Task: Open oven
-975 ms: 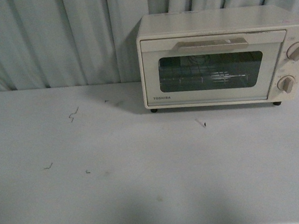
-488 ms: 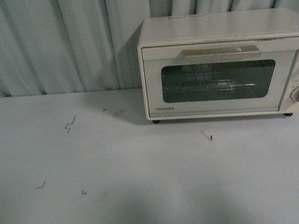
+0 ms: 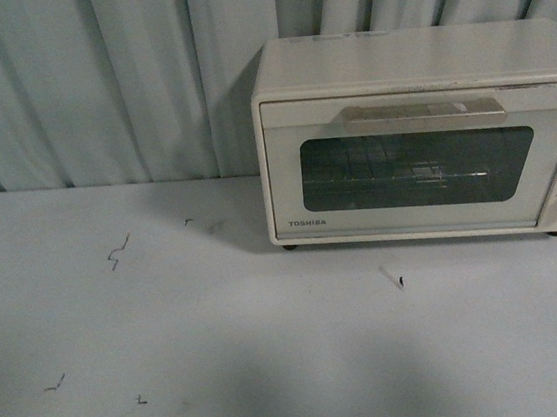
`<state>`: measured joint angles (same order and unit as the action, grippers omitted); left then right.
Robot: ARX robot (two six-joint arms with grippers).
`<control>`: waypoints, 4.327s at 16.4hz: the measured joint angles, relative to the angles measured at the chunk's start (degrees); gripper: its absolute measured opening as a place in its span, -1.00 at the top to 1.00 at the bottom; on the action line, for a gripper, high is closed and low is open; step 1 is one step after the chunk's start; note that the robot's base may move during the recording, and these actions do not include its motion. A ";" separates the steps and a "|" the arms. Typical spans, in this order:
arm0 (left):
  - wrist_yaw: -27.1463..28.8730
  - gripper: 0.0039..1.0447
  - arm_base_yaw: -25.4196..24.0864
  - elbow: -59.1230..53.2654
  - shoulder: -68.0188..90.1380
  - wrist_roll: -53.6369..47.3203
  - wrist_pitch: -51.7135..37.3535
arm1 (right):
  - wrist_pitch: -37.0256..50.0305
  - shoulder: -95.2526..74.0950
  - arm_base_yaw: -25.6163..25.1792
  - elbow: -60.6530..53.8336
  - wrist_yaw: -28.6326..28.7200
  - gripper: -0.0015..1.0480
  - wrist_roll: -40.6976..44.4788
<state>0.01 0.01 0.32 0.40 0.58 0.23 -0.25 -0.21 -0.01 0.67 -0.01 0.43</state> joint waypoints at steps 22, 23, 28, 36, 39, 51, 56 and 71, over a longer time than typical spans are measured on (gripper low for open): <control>-0.90 -0.88 24.76 45.44 83.84 44.63 -4.20 | 0.02 0.00 0.00 0.00 0.00 -0.87 0.00; -0.87 -0.88 25.20 46.60 85.83 47.30 -3.39 | 0.00 0.00 0.00 0.00 0.00 -0.87 0.00; -1.51 -0.88 25.73 50.77 91.30 57.79 -3.34 | 0.00 0.00 0.00 0.00 0.00 -0.87 0.00; -1.11 -0.88 26.47 60.46 101.13 60.65 2.45 | 0.00 0.00 0.00 0.00 0.00 -0.87 0.00; -0.09 -0.88 27.47 59.32 100.39 56.87 -0.20 | 0.00 0.00 0.00 0.00 0.00 -0.87 0.00; -28.79 -0.88 33.31 72.08 122.16 74.82 -7.04 | 0.00 0.00 0.00 0.00 0.00 -0.87 0.00; -27.91 -0.88 32.89 70.77 122.27 73.83 -3.85 | 0.02 0.00 0.00 0.00 0.00 -0.87 0.00; -27.04 -0.88 27.19 78.42 129.50 59.45 11.87 | 0.02 0.00 0.00 0.00 0.00 -0.87 0.00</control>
<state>-27.03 27.20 78.74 129.91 60.03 12.10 -0.23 -0.21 -0.01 0.67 -0.01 0.43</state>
